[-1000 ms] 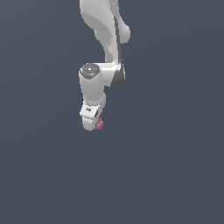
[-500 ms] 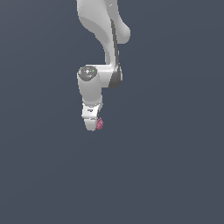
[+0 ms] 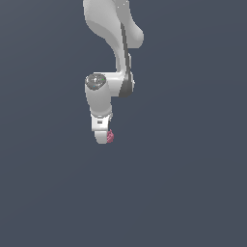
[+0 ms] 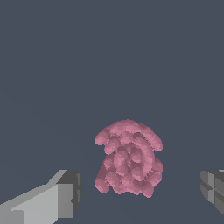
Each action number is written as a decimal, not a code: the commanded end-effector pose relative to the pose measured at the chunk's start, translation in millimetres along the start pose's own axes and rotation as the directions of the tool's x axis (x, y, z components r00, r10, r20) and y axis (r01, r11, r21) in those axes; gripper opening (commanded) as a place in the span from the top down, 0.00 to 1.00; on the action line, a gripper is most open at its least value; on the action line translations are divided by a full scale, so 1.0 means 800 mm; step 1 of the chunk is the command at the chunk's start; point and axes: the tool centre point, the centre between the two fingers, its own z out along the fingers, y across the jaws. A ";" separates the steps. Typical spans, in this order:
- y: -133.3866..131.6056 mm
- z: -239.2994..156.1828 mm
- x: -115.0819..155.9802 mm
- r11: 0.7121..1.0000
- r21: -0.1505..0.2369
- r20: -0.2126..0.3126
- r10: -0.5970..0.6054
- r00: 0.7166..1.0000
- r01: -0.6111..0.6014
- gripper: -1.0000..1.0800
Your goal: Pick up the object and move it to a goal position.
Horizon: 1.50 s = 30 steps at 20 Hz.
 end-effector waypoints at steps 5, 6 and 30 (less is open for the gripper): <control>0.000 0.004 0.000 1.000 0.000 0.000 -0.003 1.000 0.003 0.04; 0.000 0.007 0.000 1.000 0.000 0.000 -0.003 1.000 0.003 0.04; -0.001 0.063 0.000 1.000 0.000 0.000 -0.007 1.000 0.007 1.00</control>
